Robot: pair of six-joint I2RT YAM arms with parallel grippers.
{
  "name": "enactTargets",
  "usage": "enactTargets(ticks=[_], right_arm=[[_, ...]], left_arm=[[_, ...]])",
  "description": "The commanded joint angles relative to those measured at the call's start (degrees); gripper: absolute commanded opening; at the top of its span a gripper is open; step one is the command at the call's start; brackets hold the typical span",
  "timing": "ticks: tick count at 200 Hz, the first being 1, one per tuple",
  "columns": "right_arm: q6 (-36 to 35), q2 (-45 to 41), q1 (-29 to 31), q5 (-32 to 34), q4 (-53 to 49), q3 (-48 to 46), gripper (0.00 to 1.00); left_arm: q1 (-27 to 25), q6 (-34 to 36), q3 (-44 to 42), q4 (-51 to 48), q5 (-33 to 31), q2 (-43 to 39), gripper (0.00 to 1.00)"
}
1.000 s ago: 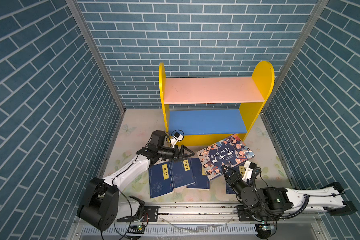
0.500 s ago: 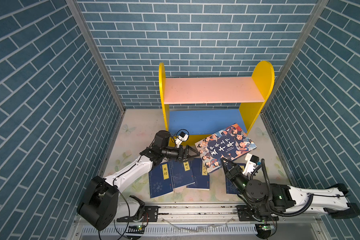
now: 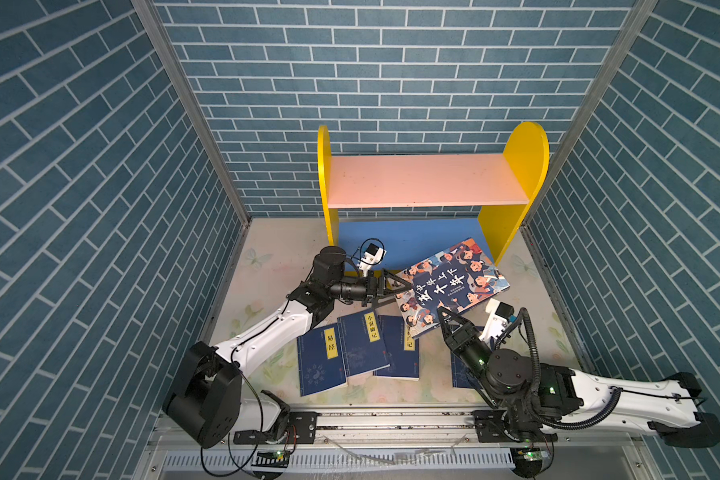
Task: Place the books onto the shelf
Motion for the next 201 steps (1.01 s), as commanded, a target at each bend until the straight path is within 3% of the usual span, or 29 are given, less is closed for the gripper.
enactTargets(ticks=[1,57,87,137,172,192,201], right_arm=[[-6.5,0.0,-1.4,-0.7,11.5,4.2,0.0],[-7.9,2.0,-4.0,-3.0,17.4,4.4,0.0],[-7.2,4.5,-5.9,-5.3,20.2,4.8,0.0],[-5.5,8.1,-7.5,-7.8,23.6,5.0,0.0],[-5.0,10.3,-8.0,-9.0,23.9,5.7,0.0],[-6.0,11.4,-8.2,-9.9,22.8,7.1,0.16],[-6.6,11.8,-8.1,-10.1,23.1,7.4,0.23]], left_arm=[[-0.4,-3.3,1.8,3.3,-1.7,0.9,0.97],[-0.5,-6.3,2.8,6.5,-2.4,0.6,0.87],[-0.5,-10.3,5.8,8.8,-1.8,2.4,0.67],[-0.3,-14.7,7.0,12.0,-2.4,2.9,0.46],[0.4,-18.1,7.4,15.8,-1.9,2.1,0.16],[1.1,-21.5,7.4,20.5,-1.6,1.6,0.0],[1.7,-22.6,7.6,20.9,-1.3,1.2,0.0]])
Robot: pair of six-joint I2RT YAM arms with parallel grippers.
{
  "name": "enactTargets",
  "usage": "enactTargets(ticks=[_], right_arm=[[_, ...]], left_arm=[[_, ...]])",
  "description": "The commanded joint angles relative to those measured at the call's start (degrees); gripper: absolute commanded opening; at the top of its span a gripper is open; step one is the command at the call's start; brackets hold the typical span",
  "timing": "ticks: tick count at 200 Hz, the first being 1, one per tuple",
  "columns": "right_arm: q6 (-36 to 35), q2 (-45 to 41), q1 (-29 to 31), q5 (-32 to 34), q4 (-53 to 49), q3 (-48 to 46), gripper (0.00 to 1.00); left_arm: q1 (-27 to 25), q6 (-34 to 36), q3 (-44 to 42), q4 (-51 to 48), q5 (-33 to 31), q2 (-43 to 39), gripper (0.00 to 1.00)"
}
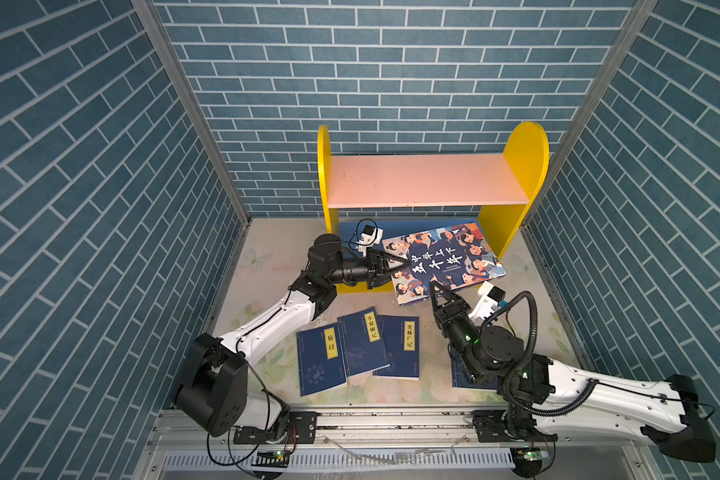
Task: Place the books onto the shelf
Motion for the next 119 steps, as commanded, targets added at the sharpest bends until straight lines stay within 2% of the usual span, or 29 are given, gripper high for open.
enactTargets(ticks=[1,25,60,119], right_arm=[[-7.6,1.1,0.3,-5.9,4.2,3.9,0.24],[-8.0,0.8,0.2,-5.7,4.3,3.5,0.38],[-8.7,-0.5,0.1,-5.2,4.3,2.2,0.51],[-8.6,-2.4,0.1,-4.6,7.2,-1.4,0.54]], left_arm=[[0.1,-3.9,2.4,8.0,1.7,-1.9,0.0],[2.1,-4.8,2.4,8.7,3.3,-3.8,0.0],[3.9,-5.2,2.3,8.6,7.2,-6.8,0.0],[5.8,-5.3,3.8,10.0,12.2,-9.8,0.0]])
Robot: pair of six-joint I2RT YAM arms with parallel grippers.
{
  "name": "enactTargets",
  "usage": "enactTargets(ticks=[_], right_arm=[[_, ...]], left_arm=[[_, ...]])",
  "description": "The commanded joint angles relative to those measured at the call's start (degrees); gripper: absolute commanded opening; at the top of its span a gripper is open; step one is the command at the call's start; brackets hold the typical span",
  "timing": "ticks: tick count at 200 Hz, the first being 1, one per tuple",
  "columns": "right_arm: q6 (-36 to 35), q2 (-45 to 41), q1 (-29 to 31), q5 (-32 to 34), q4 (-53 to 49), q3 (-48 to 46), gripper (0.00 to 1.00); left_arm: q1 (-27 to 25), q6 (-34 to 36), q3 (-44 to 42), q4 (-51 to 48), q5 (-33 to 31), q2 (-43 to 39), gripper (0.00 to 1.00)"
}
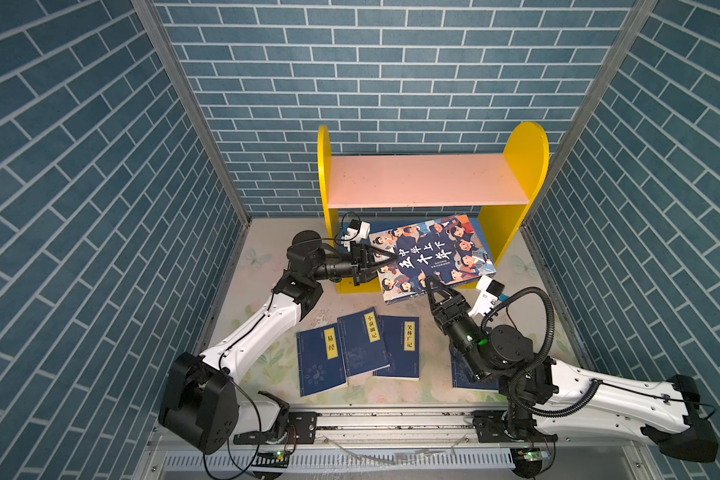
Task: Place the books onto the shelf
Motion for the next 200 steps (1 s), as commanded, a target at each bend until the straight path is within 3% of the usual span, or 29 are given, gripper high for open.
enactTargets(ticks=[1,31,62,96,128,172,200], right_arm=[[-1.7,-1.4,0.1,0.1,3.2,-1.9,0.54],[-2.2,-1.7,0.1,-0.3,4.2,-2.2,0.52],[-3.6,-1.9,0.1,-1.1,4.2,-1.7,0.5],[-4.2,-2.5,-0.1,-0.8,1.7,-0.9,0.48],[-5.7,-2.1,-0.4,-1.1,1.0,0.1,0.37],[-6.4,-2.4,-0.7,-1.0,0.6,0.1,0.32],[-7.0,-2.0,-1.0,-1.3,3.2,-0.7,0.19]], left_arm=[[0.5,0.4,3.8,10.2,5.8,-3.8,0.0],[0.7,1.4,3.6,8.7,7.2,-4.8,0.0],[1.8,8.2,4.4,-0.6,8.0,-6.0,0.0],[2.3,11.4,5.1,-4.2,9.1,-6.6,0.0],[2.3,16.3,6.4,-10.4,9.1,-6.3,0.0],[2.3,19.7,7.7,-15.2,9.9,-5.5,0.0],[2.3,21.3,8.9,-17.1,10.4,-4.6,0.0]])
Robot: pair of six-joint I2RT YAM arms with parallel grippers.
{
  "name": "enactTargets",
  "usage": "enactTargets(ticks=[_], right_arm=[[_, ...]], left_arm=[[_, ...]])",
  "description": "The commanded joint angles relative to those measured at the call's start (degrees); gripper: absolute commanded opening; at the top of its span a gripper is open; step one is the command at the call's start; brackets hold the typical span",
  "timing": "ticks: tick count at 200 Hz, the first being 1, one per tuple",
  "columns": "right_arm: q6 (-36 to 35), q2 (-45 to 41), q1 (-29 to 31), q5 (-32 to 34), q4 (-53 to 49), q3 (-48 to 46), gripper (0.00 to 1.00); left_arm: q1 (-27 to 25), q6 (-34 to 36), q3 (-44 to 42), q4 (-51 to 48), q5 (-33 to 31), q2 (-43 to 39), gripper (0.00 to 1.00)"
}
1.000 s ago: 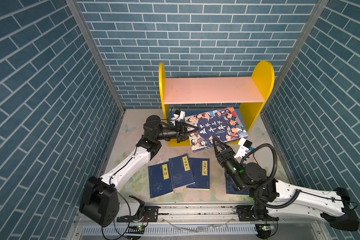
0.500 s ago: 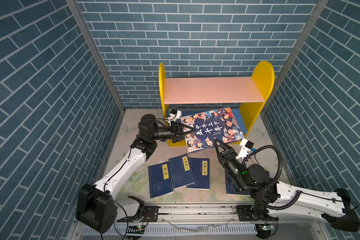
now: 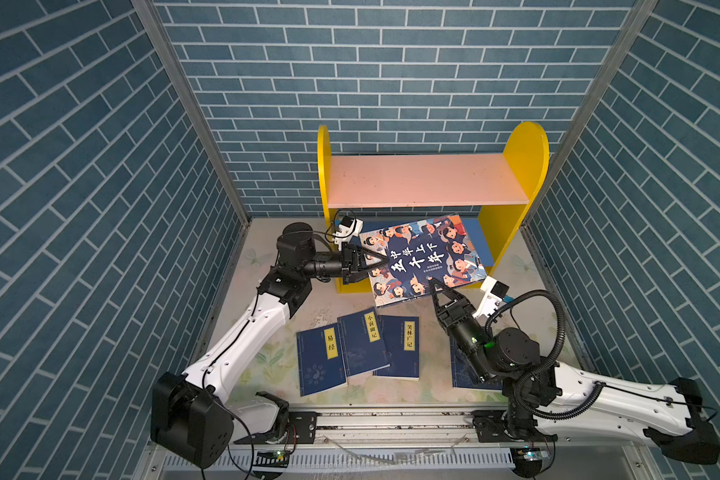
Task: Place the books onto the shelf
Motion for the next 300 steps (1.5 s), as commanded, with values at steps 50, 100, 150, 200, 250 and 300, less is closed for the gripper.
enactTargets(ticks=[50,100,150,200,250,300], right_arm=[[-6.5,1.3,-1.5,-1.8,4.4,2.1,0.0],[-7.8,2.6,-2.2,-3.4,5.2,4.0,0.0],[-11.5,3.7,-2.6,-3.8,4.1,5.5,0.42],[-15.2,4.4,-2.6,-3.3,11.1,3.5,0.49],[-16.0,5.7,-2.8,-3.8,14.4,4.0,0.39],[-16.3,7.1,-2.9,-4.5,14.9,6.4,0.04]], left_arm=[[-0.3,6.2,4.6,-0.4,4.3,-1.1,0.13],[0.9,6.3,5.3,-0.8,2.0,-1.4,0.0],[0.8,0.7,4.5,6.6,4.2,-0.8,0.0],[0.8,-1.4,3.0,9.4,5.4,-1.2,0.0],[0.8,-3.3,2.3,12.2,5.6,-1.6,0.0],[1.2,7.2,4.7,-2.2,2.9,-2.4,0.27]])
